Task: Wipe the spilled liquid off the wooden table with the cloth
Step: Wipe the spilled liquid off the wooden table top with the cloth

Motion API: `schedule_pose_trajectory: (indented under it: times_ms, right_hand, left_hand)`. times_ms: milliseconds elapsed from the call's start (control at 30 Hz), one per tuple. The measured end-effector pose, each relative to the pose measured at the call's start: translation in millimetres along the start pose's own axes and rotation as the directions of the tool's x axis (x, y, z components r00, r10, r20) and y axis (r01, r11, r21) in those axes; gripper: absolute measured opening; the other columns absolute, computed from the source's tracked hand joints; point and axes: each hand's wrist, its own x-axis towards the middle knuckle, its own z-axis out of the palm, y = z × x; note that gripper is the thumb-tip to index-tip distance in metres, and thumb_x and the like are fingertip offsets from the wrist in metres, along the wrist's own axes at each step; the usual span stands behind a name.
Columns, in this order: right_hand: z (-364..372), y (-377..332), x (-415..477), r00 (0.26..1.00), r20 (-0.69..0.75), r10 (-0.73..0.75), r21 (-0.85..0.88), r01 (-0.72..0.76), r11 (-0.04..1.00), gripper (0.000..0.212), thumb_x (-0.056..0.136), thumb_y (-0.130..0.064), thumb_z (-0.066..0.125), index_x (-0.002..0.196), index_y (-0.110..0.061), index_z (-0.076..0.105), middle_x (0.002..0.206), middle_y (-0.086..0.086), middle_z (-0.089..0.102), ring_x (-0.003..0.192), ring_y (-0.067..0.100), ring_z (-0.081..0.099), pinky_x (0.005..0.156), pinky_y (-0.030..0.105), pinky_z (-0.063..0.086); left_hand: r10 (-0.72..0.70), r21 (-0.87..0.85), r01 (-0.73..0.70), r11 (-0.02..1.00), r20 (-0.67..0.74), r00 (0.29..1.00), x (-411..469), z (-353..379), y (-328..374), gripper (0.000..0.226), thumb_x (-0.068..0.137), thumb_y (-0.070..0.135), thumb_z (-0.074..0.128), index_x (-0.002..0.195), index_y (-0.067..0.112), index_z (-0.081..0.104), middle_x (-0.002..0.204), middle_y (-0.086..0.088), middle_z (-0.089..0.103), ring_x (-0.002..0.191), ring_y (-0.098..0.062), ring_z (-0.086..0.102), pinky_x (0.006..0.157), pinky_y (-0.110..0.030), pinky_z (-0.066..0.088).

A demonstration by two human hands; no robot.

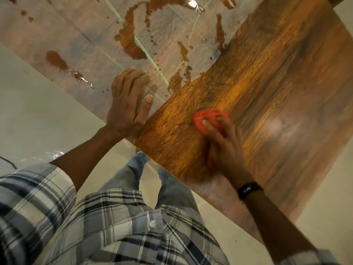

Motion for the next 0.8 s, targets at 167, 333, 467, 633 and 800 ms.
schedule_pose_trajectory:
  times_ms: [167,333,467,633,800]
  right_hand:
    - [-16,27,121,0.931,-0.177,0.319,0.062,-0.313,0.948,0.043,0.101,-0.022,0.049,0.143,-0.03,0.051,0.149,0.015,0.036,0.127,0.036,0.038,0.104,0.042,0.036]
    - [2,-29,145,0.974,-0.14,0.177,0.031,-0.175,0.984,0.047,0.097,-0.022,0.049,0.143,-0.031,0.051,0.149,0.013,0.036,0.122,0.033,0.038,0.101,0.041,0.042]
    - [45,-106,69,0.988,-0.014,-0.152,0.029,0.153,0.988,0.051,0.09,-0.008,0.053,0.138,-0.026,0.055,0.141,0.014,0.045,0.113,0.036,0.045,0.092,0.045,0.05]
    - [56,-130,15,0.866,0.236,-0.441,0.085,0.434,0.897,0.058,0.085,-0.011,0.05,0.14,-0.03,0.049,0.143,0.01,0.041,0.105,0.031,0.043,0.084,0.042,0.049]
    - [14,-53,93,0.977,0.058,-0.207,0.061,0.204,0.977,0.047,0.094,-0.015,0.049,0.139,-0.029,0.056,0.142,0.013,0.046,0.11,0.032,0.048,0.084,0.038,0.047]
  left_hand:
    - [0.014,-0.021,-0.014,1.0,0.003,1.0,-1,1,0,0.057,0.101,0.039,0.029,0.129,-0.002,0.057,0.138,-0.022,0.052,0.138,-0.036,0.038,0.117,-0.051,0.028]
    - [-0.006,-0.132,-0.009,0.991,-0.109,0.994,4,-4,0,0.049,0.1,0.029,0.034,0.123,-0.006,0.059,0.131,-0.025,0.056,0.128,-0.037,0.048,0.113,-0.043,0.034]
    - [-0.019,-0.104,-0.003,0.995,-0.207,0.978,17,-20,-7,0.051,0.105,0.035,0.03,0.123,-0.003,0.06,0.127,-0.02,0.059,0.123,-0.031,0.051,0.108,-0.038,0.036]
    - [0.028,-0.082,-0.041,0.996,-0.154,0.988,35,-25,-20,0.048,0.106,0.034,0.032,0.124,-0.002,0.058,0.128,-0.019,0.058,0.124,-0.034,0.052,0.106,-0.049,0.039]
    - [0.012,0.004,-0.011,1.0,-0.022,1.0,26,-16,-35,0.054,0.105,0.038,0.031,0.127,-0.003,0.057,0.132,-0.021,0.057,0.128,-0.036,0.05,0.11,-0.047,0.034]
